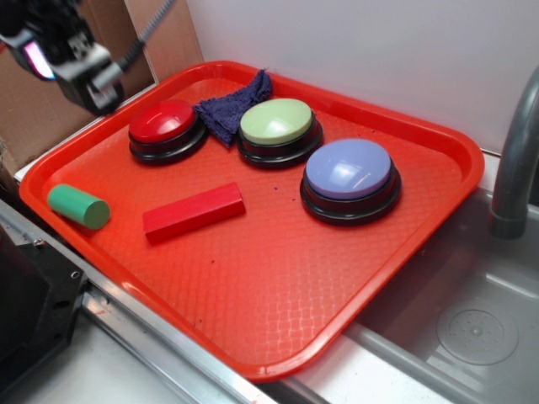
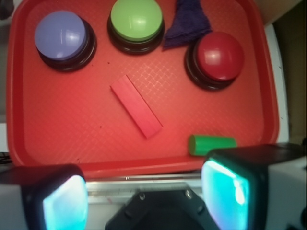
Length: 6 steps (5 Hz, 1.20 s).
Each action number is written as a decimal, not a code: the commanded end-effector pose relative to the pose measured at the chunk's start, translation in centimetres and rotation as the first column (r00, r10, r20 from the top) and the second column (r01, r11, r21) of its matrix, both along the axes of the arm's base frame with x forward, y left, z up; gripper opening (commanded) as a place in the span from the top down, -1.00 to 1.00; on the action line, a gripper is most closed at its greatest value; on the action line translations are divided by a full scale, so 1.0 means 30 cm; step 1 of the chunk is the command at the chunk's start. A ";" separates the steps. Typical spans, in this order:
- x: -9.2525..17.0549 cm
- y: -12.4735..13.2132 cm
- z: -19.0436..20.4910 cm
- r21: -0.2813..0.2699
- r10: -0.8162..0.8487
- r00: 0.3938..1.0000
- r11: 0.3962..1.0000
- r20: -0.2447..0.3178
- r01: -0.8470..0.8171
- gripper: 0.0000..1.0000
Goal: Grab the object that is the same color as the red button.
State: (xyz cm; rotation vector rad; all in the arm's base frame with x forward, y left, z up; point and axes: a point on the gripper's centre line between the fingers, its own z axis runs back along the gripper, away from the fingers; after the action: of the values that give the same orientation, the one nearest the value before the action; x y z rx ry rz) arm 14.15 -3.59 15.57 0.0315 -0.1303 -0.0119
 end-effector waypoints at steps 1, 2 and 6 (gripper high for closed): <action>0.029 -0.028 -0.149 0.077 0.004 0.996 0.997 0.087 -0.011 -1.00; 0.053 -0.020 -0.217 0.080 -0.030 0.994 0.997 0.109 0.021 -1.00; 0.197 -0.001 -0.497 0.095 -0.111 0.992 0.990 0.054 0.105 -1.00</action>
State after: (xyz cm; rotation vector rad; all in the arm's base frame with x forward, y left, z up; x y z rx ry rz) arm 19.72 -3.49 0.52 0.1176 -0.1769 -0.1225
